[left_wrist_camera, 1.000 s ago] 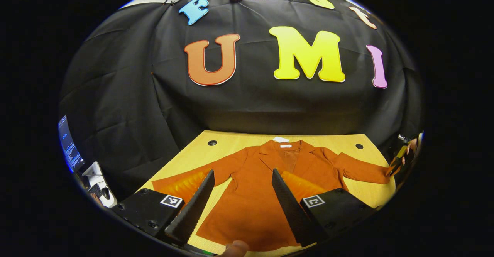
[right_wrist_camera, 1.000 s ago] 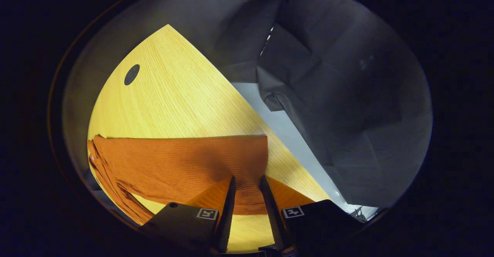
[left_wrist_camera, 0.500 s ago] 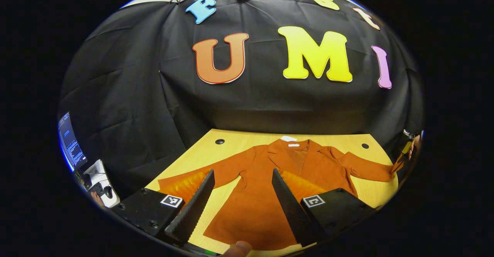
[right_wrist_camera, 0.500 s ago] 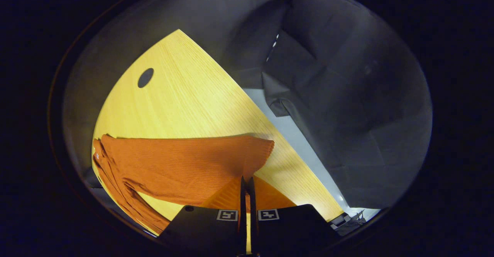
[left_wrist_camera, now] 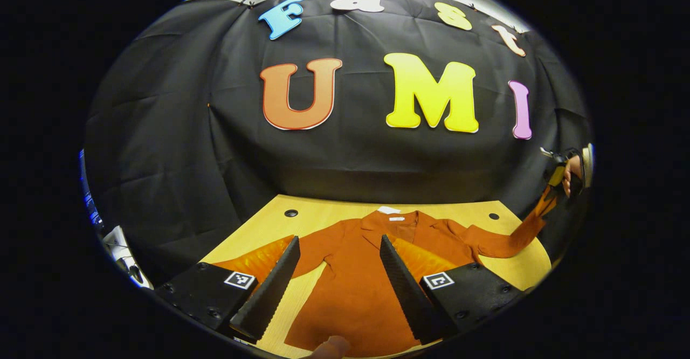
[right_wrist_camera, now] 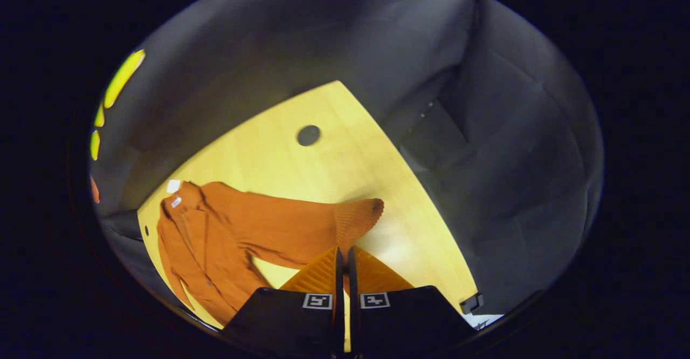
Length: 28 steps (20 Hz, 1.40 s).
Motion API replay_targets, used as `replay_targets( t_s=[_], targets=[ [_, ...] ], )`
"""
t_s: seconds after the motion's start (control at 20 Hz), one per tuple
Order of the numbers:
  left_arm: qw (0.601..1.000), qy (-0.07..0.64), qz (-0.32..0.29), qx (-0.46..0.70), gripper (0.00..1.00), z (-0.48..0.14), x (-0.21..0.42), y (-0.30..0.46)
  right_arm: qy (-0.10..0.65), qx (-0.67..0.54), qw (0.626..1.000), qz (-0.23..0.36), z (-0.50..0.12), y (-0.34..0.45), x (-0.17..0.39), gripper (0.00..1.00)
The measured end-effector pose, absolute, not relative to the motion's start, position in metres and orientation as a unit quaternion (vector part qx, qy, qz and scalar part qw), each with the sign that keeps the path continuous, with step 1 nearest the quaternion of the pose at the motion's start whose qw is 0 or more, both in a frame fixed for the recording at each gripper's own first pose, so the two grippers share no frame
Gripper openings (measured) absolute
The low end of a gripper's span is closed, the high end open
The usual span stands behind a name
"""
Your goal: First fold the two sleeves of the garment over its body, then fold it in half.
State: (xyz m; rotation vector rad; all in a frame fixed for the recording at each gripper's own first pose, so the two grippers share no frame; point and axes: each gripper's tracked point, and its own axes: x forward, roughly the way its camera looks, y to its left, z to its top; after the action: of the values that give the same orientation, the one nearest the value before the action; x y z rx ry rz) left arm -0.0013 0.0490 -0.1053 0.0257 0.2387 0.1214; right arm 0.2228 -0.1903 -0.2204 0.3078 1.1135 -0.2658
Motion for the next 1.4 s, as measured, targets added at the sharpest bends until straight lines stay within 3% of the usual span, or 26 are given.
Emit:
replay_targets(
  t_s=[0.4,0.75,1.15,1.4],
  targets=[
    [0.992,0.113,0.062,0.001,0.97,-0.112,-0.017,0.112,0.515,0.099,0.851,0.021,-0.176,0.067,0.256,0.04],
    [0.991,0.113,0.071,0.023,0.97,-0.127,-0.037,0.160,0.549,0.051,0.824,0.130,-0.219,0.292,0.230,0.04],
    [0.986,0.130,0.103,0.005,0.96,-0.150,-0.057,0.199,0.589,-0.050,0.793,0.147,-0.336,0.400,0.198,0.04],
    [0.976,0.159,0.148,-0.018,0.97,-0.179,-0.073,0.230,0.604,0.006,0.787,0.123,-0.360,0.411,0.195,0.07]
  ],
)
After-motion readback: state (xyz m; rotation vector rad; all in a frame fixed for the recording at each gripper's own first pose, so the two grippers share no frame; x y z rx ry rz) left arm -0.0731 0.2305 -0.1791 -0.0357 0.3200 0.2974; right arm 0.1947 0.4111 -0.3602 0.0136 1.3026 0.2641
